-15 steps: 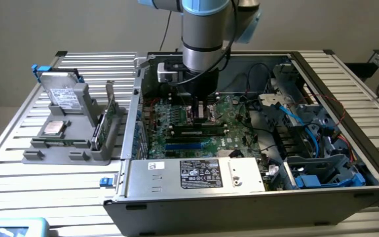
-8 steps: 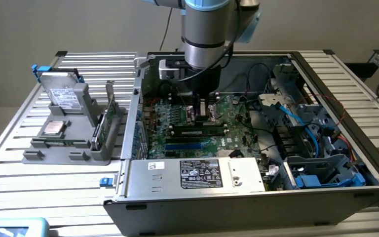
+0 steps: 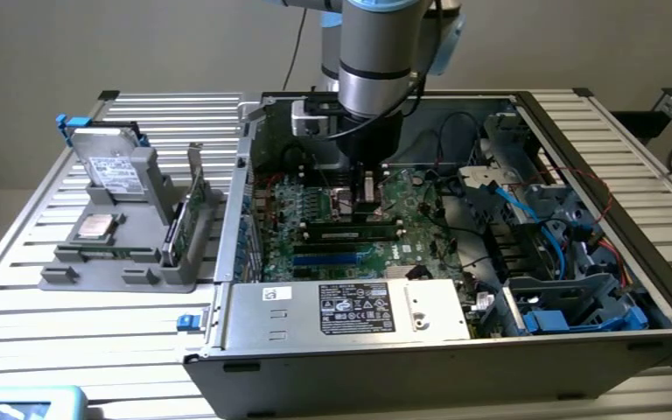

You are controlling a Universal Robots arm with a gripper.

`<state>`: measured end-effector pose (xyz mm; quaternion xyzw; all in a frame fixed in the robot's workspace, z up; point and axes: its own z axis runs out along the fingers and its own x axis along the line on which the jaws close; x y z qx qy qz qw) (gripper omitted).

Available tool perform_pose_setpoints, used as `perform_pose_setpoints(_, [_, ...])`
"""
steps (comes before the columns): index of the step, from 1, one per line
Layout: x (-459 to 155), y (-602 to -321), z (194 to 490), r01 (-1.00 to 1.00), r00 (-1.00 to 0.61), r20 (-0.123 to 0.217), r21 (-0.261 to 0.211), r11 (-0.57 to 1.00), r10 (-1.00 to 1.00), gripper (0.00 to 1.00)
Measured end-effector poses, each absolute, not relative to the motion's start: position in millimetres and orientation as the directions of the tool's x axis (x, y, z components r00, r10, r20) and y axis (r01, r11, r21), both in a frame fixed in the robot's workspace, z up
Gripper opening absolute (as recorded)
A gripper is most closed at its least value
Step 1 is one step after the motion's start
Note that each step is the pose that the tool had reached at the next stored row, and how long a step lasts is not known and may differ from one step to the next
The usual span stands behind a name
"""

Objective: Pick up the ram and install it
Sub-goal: 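Press down the ram until it locks into place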

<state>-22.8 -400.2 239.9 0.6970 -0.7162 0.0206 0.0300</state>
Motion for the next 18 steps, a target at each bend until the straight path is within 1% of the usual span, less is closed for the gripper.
perform_pose_setpoints(13, [-22.0,-400.7,240.0,-0.999,-0.026,0.072,0.018,0.028,-0.997,0.11])
perform_pose_setpoints(18, [-22.0,-400.7,240.0,-0.996,-0.085,0.072,0.018,0.087,-0.994,0.11])
